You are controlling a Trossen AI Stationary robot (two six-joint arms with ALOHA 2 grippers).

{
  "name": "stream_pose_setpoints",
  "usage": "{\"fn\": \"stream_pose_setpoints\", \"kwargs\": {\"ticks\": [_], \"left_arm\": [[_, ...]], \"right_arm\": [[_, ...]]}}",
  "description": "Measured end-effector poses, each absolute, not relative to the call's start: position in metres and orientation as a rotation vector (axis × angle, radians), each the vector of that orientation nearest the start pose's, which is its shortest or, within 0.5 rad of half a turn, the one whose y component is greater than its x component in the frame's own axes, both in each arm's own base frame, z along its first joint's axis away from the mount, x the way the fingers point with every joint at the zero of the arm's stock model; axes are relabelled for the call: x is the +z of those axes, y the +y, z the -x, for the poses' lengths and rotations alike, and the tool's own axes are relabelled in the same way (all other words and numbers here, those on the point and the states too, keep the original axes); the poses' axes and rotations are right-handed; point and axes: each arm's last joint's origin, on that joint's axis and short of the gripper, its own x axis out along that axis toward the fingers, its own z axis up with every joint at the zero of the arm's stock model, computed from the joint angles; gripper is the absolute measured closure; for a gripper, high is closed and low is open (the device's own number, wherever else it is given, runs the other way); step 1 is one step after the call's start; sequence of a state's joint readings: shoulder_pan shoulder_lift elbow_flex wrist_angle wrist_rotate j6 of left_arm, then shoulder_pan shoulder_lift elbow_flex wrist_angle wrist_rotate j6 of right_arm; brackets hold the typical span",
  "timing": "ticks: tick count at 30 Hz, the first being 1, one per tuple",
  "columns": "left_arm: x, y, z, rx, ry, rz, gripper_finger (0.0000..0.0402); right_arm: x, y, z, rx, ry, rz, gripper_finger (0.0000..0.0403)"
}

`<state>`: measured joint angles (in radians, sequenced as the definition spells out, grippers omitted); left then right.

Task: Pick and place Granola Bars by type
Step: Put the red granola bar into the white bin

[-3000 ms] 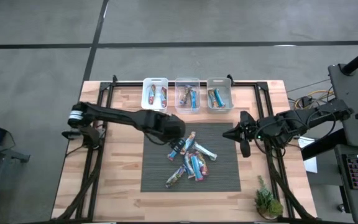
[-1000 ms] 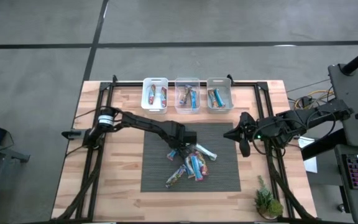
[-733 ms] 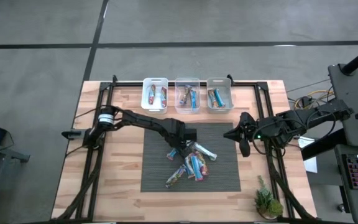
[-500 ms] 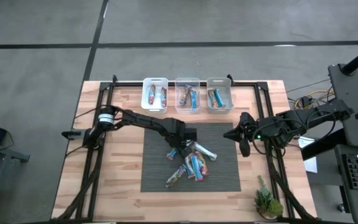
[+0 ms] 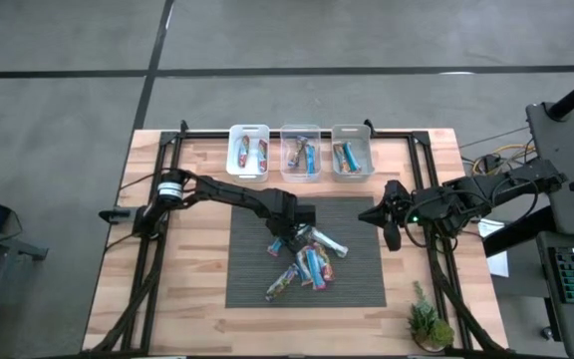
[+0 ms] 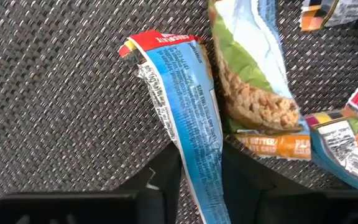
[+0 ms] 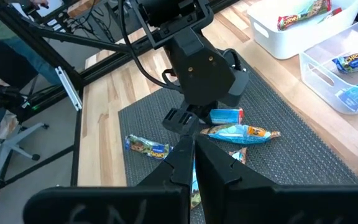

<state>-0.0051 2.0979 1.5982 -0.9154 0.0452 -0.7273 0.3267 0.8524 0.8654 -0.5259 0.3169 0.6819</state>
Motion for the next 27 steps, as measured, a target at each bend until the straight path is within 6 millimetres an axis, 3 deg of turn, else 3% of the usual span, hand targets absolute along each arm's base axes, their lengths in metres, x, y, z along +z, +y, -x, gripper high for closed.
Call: {"fn": "stream_pose_setpoints", "kwargs": {"ticks": [8, 14, 20, 27], "left_arm": [[0.175, -0.001, -0.407, 0.47, 1.397, 0.609, 0.0341], [0.19, 0.003, -0.398, 0.472, 1.413, 0.601, 0.0342], [0.225, 0.013, -0.386, 0.45, 1.341, 0.611, 0.0342], [0.282, 0.049, -0.359, 0.529, 1.143, 0.633, 0.0342]], "right_arm": [[0.319, 0.047, -0.167, -0.156, 0.466, -0.506, 0.0394], [0.319, 0.047, -0.167, -0.155, 0.467, -0.506, 0.0394], [0.319, 0.047, -0.167, -0.156, 0.46, -0.515, 0.0394], [0.319, 0.047, -0.167, -0.164, 0.457, -0.521, 0.0394]]}}
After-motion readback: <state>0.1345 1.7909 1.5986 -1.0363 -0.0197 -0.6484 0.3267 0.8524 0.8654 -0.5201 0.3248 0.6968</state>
